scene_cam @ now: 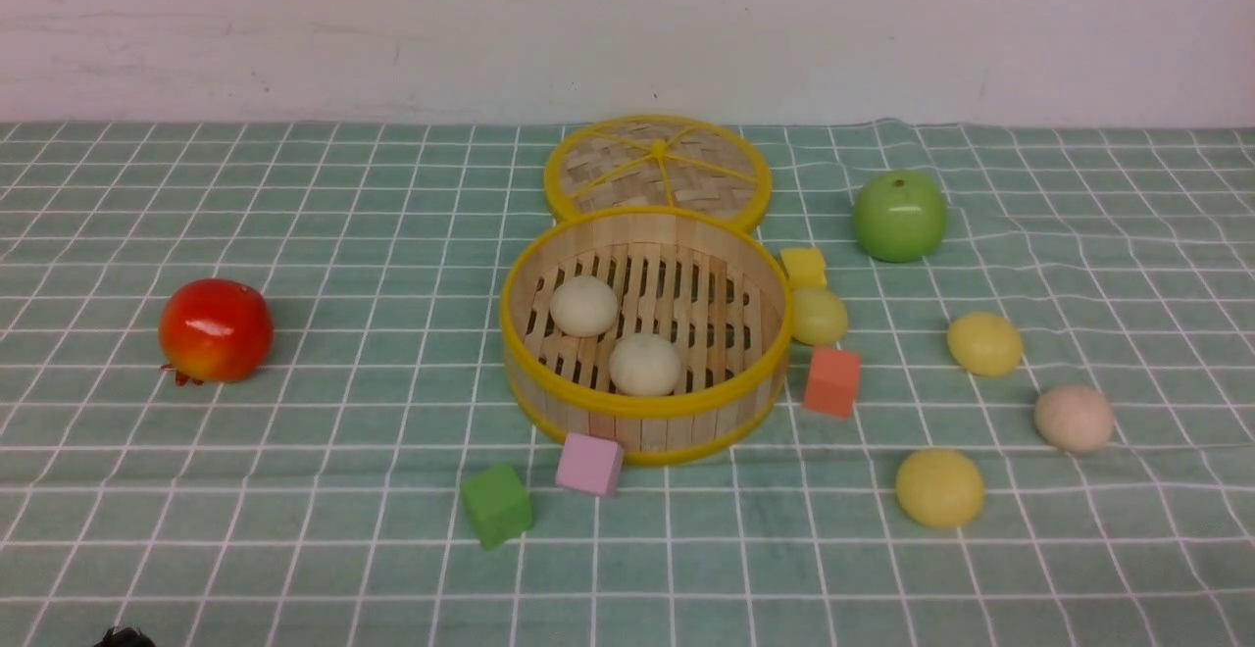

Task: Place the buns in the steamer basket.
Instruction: Use the right arm to grab a steamed stuffed bun

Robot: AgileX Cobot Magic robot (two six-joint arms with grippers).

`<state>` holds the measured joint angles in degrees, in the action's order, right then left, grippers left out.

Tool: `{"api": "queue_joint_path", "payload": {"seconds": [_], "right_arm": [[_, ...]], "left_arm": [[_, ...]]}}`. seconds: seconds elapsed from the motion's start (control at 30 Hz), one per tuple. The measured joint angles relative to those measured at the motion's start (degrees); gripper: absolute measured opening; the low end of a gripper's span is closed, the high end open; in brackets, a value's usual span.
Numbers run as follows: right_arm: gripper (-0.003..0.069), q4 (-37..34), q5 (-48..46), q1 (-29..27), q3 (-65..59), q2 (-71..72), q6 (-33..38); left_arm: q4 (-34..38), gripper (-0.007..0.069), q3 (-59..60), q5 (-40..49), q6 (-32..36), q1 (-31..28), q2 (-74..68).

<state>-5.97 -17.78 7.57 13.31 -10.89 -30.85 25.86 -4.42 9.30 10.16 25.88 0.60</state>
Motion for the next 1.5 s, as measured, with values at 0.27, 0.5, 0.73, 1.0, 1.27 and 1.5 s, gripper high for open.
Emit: {"api": "queue_joint_path", "payload": {"seconds": [0.27, 0.5, 0.73, 1.0, 1.27, 1.5], "right_arm": [[0.0142, 5.6, -32.2, 8.7, 29.1, -36.2, 20.6], [0.0144, 3.9, -35.4, 9.1, 41.3, -64.2, 28.2], [0.0168, 2.8, -30.8, 9.1, 50.1, -79.1, 29.1], [0.0266, 0.4, -24.4, 9.1, 53.0, -88.3, 29.1], [0.0286, 1.2, -17.3, 9.1, 53.2, -92.6, 29.1], [0.0252, 1.9, -16.8, 9.1, 53.3, -94.6, 29.1]], "left_arm": [[0.0, -0.0011, 0.0, 0.0, 0.0, 0.0, 0.0], [0.0, -0.001, 0.0, 0.0, 0.0, 0.0, 0.0], [0.0, -0.0006, 0.0, 0.0, 0.0, 0.0, 0.0], [0.0, 0.0003, 0.0, 0.0, 0.0, 0.0, 0.0], [0.0, 0.0006, 0.0, 0.0, 0.0, 0.0, 0.0], [0.0, 0.0007, 0.0, 0.0, 0.0, 0.0, 0.0]]}}
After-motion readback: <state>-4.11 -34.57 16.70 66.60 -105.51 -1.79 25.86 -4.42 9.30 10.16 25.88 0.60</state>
